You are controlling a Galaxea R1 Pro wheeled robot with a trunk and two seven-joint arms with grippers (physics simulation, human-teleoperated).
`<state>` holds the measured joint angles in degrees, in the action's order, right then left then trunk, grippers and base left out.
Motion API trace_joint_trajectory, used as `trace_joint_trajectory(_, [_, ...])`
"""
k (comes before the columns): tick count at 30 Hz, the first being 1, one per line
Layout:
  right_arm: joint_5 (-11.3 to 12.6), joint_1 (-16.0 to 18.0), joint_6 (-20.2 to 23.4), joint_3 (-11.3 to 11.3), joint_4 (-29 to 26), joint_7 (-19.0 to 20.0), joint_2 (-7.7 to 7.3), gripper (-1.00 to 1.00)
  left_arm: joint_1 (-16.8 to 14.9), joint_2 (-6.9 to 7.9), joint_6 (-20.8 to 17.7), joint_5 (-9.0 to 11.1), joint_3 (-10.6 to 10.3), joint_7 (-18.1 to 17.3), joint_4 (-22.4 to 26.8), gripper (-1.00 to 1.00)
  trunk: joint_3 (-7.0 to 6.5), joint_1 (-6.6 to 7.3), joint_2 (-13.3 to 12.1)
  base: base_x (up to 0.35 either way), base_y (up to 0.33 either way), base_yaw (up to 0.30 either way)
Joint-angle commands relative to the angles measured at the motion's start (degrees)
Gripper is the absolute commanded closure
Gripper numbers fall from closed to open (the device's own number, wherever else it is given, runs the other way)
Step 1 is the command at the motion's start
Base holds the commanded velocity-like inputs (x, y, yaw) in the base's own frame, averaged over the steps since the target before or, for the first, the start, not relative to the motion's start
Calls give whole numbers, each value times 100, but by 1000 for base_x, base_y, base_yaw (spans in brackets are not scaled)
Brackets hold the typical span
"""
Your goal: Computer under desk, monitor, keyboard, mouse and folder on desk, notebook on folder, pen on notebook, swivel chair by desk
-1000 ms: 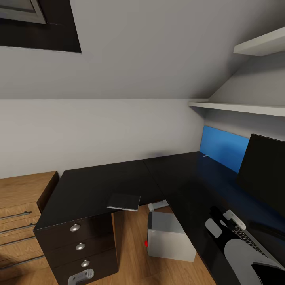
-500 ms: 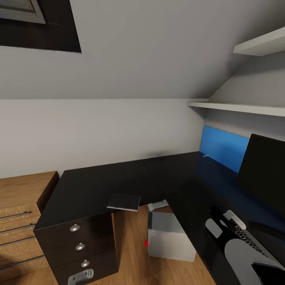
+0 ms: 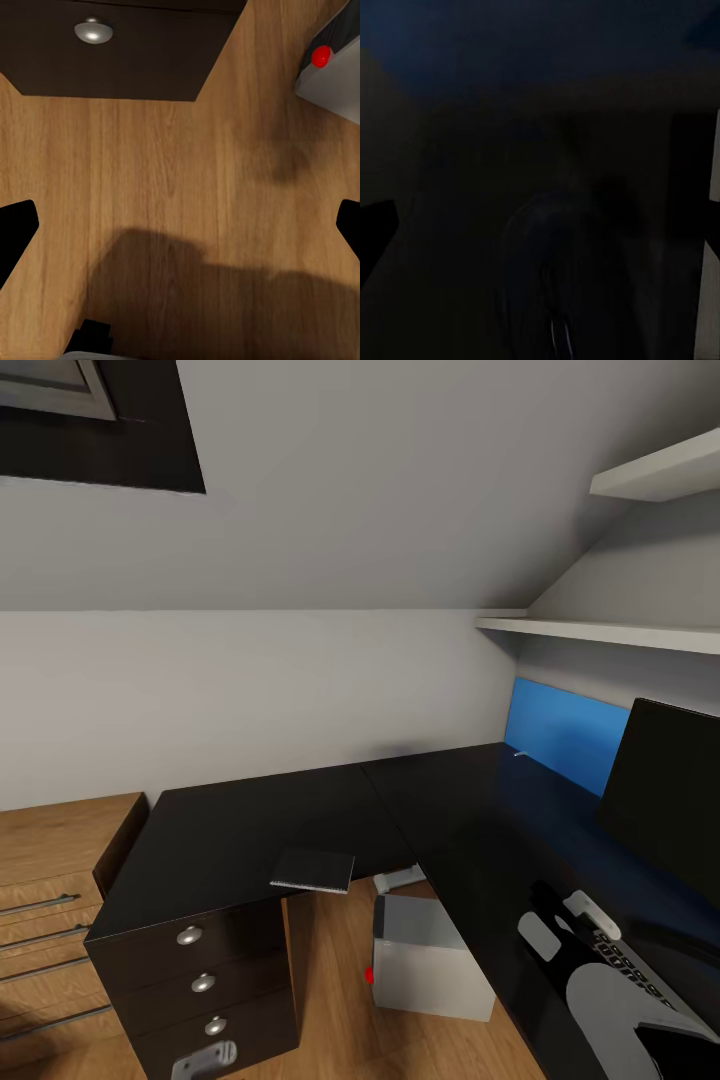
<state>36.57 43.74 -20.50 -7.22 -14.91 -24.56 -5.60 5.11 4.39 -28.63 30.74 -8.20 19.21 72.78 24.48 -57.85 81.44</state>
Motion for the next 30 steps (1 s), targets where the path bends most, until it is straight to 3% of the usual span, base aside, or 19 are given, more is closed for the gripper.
trace_joint_trajectory(1, [61,3,-34,15,-5,-2,4,-100,-1,4,-6,61,-13,58,-27,-100,5,0,3,0,0,0])
trace_joint_trajectory(11, [33,3,-63,45,-3,-23,39,-100,-1,-3,148,44,-24,53,-462,-100,-36,0,3,0,0,173])
trace_joint_trajectory(15, [-154,3,-214,39,4,-23,114,-100,-1,-14,607,22,-37,56,-703,-100,-56,0,3,0,0,238])
trace_joint_trajectory(24, [-312,3,-310,36,52,-23,214,-100,-1,-17,730,2,-50,57,-920,-100,-95,0,3,0,0,248])
trace_joint_trajectory(28, [-381,3,-322,44,104,-12,400,-100,-1,-60,748,-1,-50,64,-1005,-100,-103,0,3,0,0,267])
trace_joint_trajectory(30, [-570,1,-367,72,187,-9,548,-100,-1,-76,847,-6,-50,64,-1079,-100,-104,0,3,0,0,277])
